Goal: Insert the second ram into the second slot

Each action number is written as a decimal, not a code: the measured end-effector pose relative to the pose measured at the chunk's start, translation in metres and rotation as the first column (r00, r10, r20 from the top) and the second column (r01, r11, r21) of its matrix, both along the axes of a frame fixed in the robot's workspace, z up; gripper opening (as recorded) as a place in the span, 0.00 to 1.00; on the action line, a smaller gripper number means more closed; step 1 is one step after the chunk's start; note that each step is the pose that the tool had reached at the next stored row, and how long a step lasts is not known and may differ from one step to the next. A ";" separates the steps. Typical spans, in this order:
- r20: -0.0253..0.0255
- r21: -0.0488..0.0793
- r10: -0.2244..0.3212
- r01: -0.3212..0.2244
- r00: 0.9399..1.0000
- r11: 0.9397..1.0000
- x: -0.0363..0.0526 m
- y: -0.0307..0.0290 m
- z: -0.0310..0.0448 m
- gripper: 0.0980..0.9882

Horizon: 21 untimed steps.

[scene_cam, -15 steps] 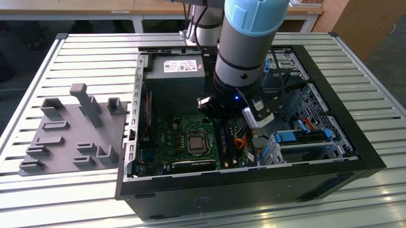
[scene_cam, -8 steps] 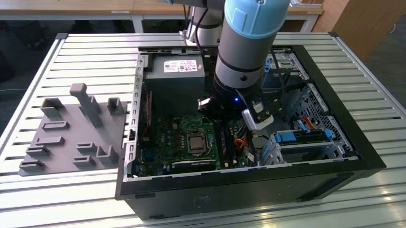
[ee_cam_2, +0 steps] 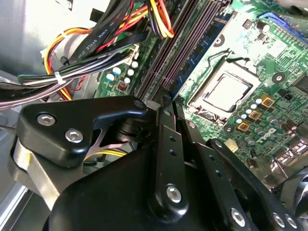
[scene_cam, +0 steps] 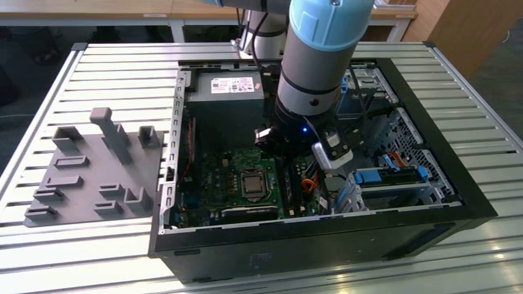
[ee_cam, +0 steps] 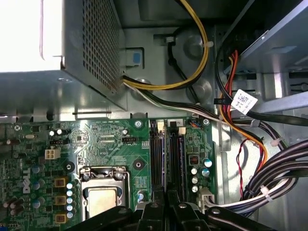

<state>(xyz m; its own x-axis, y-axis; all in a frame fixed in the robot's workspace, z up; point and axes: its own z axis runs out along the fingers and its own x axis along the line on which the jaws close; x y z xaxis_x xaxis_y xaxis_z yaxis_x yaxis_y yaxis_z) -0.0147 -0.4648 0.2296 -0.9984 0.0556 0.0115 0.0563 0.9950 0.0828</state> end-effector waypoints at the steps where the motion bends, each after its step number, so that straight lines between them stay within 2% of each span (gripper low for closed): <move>1: 0.000 0.000 0.000 0.000 1.000 1.000 0.0000 -0.0001 -0.0002 0.05; 8: 0.000 -0.003 0.000 0.000 1.000 1.000 0.0000 -0.0034 -0.0021 0.05; 10: 0.000 -0.011 0.000 0.000 1.000 1.000 0.0001 -0.0035 -0.0026 0.05; 14: 0.000 -0.037 -0.001 0.001 1.000 0.999 0.0001 -0.0035 -0.0046 0.05; 18: 0.000 -0.038 0.000 0.000 1.000 0.999 0.0000 -0.0035 -0.0072 0.05; 21: 0.000 -0.038 0.021 -0.021 1.000 0.999 -0.0001 -0.0035 -0.0082 0.05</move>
